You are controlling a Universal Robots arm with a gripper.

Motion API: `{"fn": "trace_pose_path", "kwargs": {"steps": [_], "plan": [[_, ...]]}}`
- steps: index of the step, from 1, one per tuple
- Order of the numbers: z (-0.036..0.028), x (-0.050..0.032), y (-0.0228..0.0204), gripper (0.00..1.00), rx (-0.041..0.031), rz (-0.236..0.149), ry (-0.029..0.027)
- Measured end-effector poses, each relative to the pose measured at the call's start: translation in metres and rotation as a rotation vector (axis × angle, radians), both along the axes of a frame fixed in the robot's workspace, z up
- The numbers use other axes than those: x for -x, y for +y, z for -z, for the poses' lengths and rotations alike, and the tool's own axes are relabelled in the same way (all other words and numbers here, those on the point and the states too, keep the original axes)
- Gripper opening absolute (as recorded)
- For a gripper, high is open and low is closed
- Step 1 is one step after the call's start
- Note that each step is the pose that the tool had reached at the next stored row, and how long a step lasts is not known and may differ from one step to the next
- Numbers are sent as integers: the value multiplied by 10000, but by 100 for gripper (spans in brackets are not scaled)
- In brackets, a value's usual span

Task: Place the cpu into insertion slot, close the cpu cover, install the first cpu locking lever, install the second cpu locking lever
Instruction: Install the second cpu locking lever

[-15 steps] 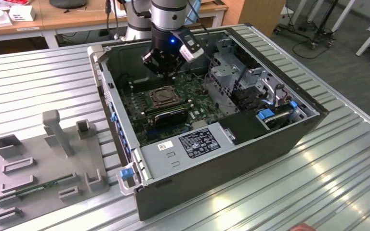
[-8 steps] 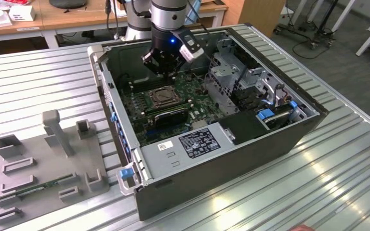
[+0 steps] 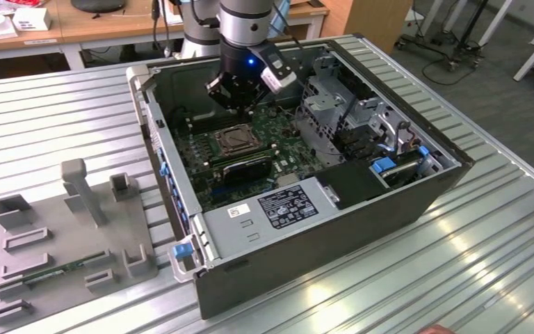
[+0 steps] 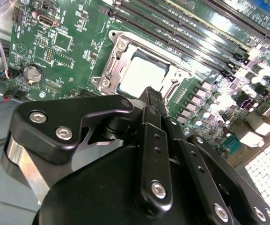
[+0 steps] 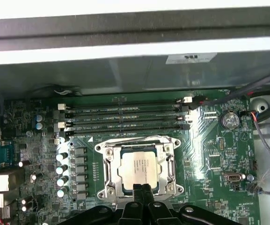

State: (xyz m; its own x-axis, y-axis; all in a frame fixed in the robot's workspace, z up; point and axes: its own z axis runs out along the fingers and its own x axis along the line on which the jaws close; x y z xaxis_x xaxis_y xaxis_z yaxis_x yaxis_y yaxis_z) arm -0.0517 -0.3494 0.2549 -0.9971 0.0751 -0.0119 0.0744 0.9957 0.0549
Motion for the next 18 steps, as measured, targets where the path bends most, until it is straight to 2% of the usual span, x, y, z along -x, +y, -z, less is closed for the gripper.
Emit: {"fn": "trace_pose_path", "kwargs": {"steps": [7,18], "plan": [[0,1,-47,11,1,0,1],[0,3,-164,11,1,1,1]]}}
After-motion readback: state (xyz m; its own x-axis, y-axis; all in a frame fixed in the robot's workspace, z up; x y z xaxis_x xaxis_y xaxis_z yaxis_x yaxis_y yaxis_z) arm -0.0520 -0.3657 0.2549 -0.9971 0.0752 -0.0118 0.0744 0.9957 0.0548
